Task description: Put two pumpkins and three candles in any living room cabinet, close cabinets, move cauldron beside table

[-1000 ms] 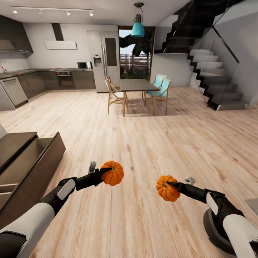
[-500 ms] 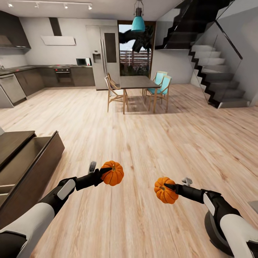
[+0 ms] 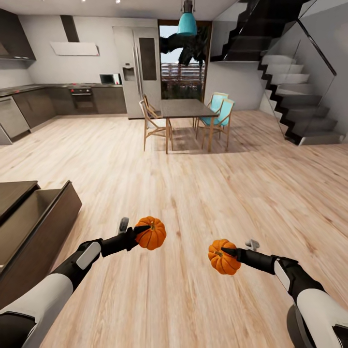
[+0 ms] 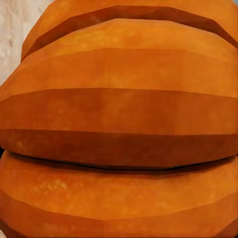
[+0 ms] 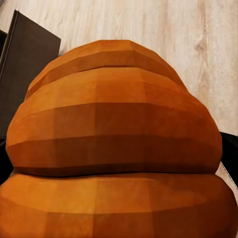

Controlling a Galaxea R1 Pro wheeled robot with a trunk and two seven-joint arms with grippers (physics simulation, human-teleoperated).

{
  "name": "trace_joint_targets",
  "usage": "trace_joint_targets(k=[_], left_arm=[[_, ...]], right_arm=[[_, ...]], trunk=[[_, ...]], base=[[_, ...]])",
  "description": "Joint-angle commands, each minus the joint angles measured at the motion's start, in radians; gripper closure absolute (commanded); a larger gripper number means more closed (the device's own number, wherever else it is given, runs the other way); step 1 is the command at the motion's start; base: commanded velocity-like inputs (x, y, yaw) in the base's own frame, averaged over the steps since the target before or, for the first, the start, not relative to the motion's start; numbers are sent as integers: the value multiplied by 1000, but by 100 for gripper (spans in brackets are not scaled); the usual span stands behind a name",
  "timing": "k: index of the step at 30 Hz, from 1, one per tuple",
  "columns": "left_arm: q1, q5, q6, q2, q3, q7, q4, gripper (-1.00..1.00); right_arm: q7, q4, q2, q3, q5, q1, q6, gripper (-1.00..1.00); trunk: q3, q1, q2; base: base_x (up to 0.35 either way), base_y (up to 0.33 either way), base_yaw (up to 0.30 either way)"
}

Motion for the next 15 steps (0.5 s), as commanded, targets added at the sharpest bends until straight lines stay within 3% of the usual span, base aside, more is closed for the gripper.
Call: trace_joint_targets(k=[1,15], left_arm=[[0,6,2,0,1,-1,0,100],[0,6,2,0,1,-1,0,100]], right_arm=[[0,0,0,-1,-3,0,1,100],[-1,0,0,0,-3,0,2,100]], trunk=[[0,0,0],[-1,0,0]], base=[[335,0,0],[335,0,0]])
